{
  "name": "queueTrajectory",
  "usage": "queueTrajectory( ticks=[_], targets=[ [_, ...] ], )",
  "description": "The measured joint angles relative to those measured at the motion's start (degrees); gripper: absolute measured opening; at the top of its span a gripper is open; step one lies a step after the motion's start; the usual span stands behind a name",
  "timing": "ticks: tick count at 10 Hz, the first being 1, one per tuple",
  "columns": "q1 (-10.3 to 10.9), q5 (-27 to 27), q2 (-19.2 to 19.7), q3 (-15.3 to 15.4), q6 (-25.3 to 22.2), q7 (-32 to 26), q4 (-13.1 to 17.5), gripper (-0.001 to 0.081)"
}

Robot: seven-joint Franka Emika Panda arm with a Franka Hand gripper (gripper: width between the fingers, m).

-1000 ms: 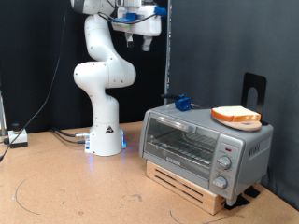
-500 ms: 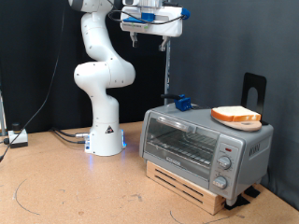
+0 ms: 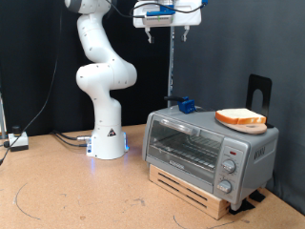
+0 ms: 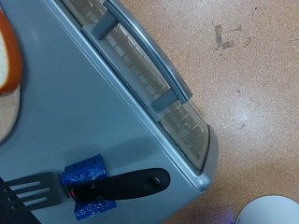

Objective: Make a piece of toast with the oven

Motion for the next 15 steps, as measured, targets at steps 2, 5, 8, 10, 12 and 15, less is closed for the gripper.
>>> queueTrajectory(
  ticks=[2, 5, 8, 10, 12, 15],
  targets=[
    [0.8, 2.5, -0.2, -0.6, -0.3, -3.1, 0.0, 0.0807],
    [4.5, 3.6, 1.2, -6.5, 3.0, -25.6, -1.5, 0.0807],
    [6.1, 4.4, 2.5, -8.1, 5.2, -29.8, -1.9, 0.0807],
    [5.8, 5.2, 2.7, -8.8, 11.5, -31.0, -5.0, 0.0807],
    [4.6, 4.4, 4.8, -9.3, 13.6, -30.9, -7.5, 0.0807],
    [3.6, 3.8, 7.7, -10.5, 15.6, -32.3, -10.2, 0.0807]
  ],
)
